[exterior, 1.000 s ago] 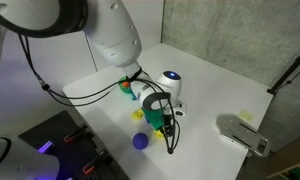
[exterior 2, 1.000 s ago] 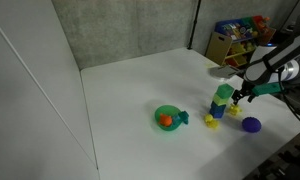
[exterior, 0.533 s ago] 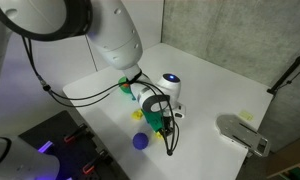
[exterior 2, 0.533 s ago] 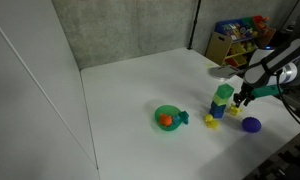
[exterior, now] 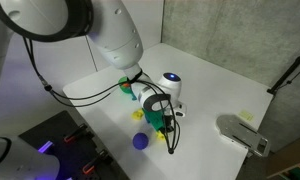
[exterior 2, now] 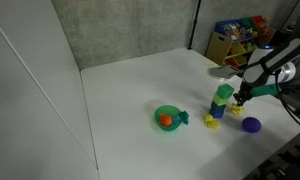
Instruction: Place the star shaped toy in the bowl
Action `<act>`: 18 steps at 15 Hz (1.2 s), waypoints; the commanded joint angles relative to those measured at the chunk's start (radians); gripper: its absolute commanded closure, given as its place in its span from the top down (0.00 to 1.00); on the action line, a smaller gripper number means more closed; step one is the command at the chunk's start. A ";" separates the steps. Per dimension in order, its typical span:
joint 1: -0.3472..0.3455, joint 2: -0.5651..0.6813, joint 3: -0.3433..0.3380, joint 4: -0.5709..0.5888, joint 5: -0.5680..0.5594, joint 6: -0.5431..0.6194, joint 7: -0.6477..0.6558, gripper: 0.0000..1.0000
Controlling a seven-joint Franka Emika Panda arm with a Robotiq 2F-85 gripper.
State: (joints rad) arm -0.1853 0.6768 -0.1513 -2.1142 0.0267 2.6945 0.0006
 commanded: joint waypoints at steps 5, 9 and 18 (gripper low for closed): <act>0.034 -0.081 -0.059 0.013 -0.012 -0.033 0.077 0.05; 0.115 -0.182 -0.095 -0.012 -0.041 -0.060 0.161 0.04; 0.372 -0.443 -0.194 -0.045 -0.366 -0.093 0.609 0.05</act>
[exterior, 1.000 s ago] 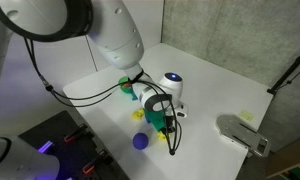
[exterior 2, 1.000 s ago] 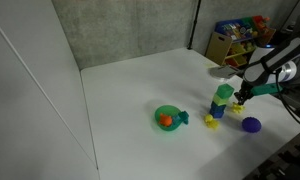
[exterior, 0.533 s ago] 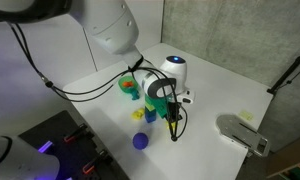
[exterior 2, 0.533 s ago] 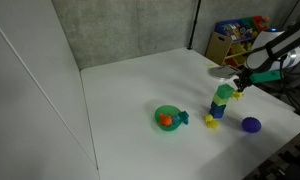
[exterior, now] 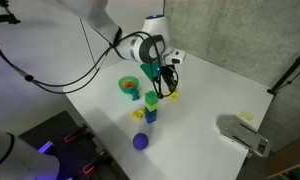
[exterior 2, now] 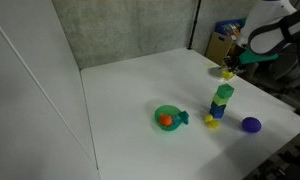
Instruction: Place the star shaped toy in the bowl
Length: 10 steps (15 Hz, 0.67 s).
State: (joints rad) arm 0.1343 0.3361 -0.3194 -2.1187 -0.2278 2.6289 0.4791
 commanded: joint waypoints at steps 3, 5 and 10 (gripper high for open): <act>0.051 -0.165 0.039 -0.065 -0.176 -0.033 0.201 0.05; 0.037 -0.189 0.099 -0.090 -0.156 -0.021 0.191 0.05; 0.024 -0.165 0.240 -0.124 -0.027 0.022 0.112 0.05</act>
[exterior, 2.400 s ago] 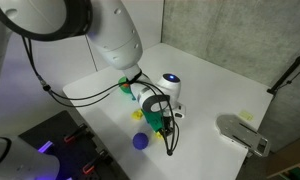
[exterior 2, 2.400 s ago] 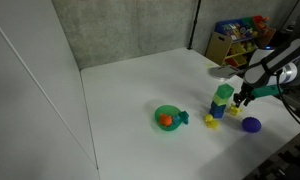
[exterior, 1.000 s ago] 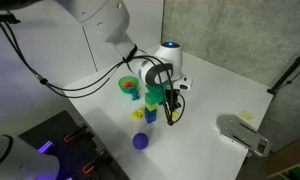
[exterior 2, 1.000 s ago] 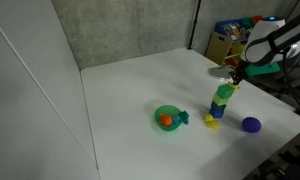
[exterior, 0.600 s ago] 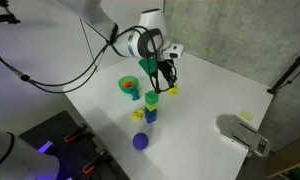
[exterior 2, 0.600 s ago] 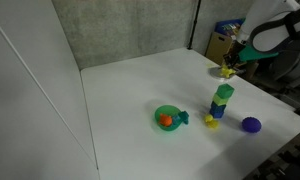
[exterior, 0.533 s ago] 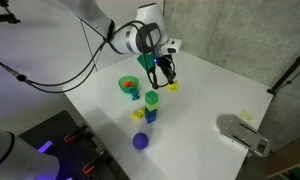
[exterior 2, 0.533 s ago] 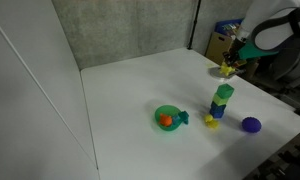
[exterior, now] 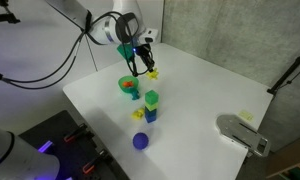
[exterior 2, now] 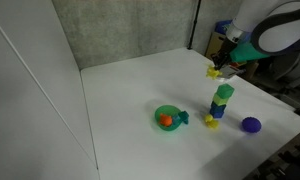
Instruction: Place the star shaped toy in the bowl
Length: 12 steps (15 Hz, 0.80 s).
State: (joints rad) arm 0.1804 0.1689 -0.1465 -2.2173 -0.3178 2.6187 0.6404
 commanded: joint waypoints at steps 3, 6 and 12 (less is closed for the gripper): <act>-0.023 0.059 0.125 -0.009 0.151 0.059 -0.111 0.05; -0.025 0.142 0.172 0.038 0.265 0.063 -0.210 0.05; 0.007 0.356 0.192 0.234 0.328 0.024 -0.276 0.05</act>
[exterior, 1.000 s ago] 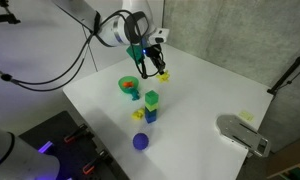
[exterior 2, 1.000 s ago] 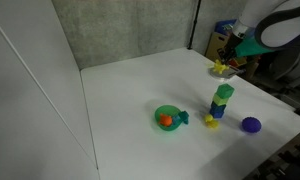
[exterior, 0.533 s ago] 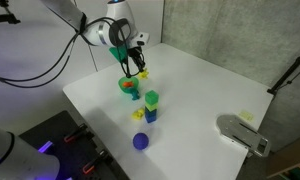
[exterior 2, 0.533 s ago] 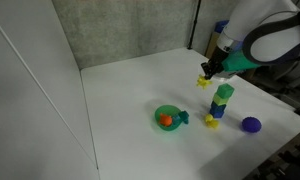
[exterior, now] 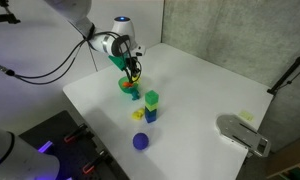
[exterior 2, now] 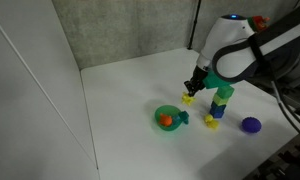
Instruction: Place the star shaped toy in the bowl
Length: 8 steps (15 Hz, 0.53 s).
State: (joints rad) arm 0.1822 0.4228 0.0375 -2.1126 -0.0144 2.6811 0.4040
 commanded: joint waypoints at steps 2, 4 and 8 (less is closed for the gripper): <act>0.012 0.162 0.019 0.203 0.040 -0.061 -0.046 0.05; 0.024 0.204 0.027 0.253 0.044 -0.083 -0.051 0.04; 0.038 0.227 0.042 0.293 0.056 -0.145 -0.061 0.42</act>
State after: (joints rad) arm 0.2166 0.6357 0.0706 -1.8702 0.0129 2.5970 0.3831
